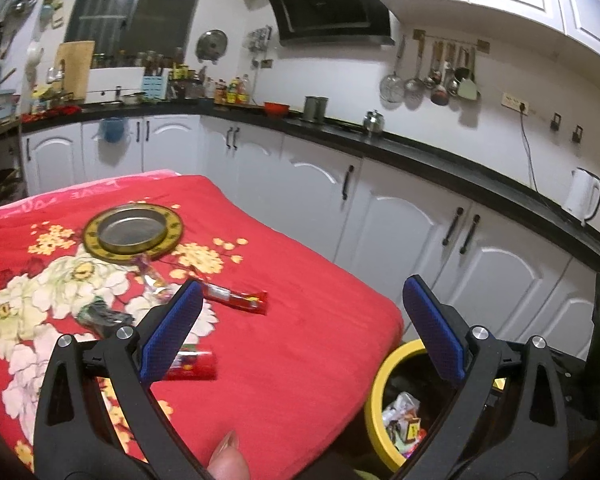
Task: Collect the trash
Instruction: 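Move both open tools back toward the candy tube and wrappers on the table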
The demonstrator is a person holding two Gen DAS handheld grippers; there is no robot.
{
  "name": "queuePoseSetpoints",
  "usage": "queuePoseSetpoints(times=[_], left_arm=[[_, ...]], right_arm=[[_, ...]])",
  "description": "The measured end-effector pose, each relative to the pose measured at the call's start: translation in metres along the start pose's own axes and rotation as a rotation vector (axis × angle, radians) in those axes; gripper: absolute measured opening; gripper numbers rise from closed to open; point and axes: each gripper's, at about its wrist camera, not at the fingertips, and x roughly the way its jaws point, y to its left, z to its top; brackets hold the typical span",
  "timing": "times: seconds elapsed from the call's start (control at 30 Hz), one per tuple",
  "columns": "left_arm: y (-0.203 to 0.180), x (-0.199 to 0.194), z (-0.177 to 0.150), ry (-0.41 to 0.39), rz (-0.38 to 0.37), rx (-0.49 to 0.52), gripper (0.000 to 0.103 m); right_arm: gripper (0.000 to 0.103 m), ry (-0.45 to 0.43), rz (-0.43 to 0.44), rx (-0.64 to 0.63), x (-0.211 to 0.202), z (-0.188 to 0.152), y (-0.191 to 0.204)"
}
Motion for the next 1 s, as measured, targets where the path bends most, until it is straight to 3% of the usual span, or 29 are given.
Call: queuePoseSetpoints(times=[0.53,1.0], left_arm=[[0.063,-0.005,0.003,-0.026,0.109,-0.109,0.092],[0.117,0.003,-0.005,0.009,0.212,-0.206,0.092]], right_arm=[[0.068,0.003,0.069,-0.098,0.034,0.023,0.048],[0.068,0.035,0.107,-0.177,0.089,0.048,0.075]])
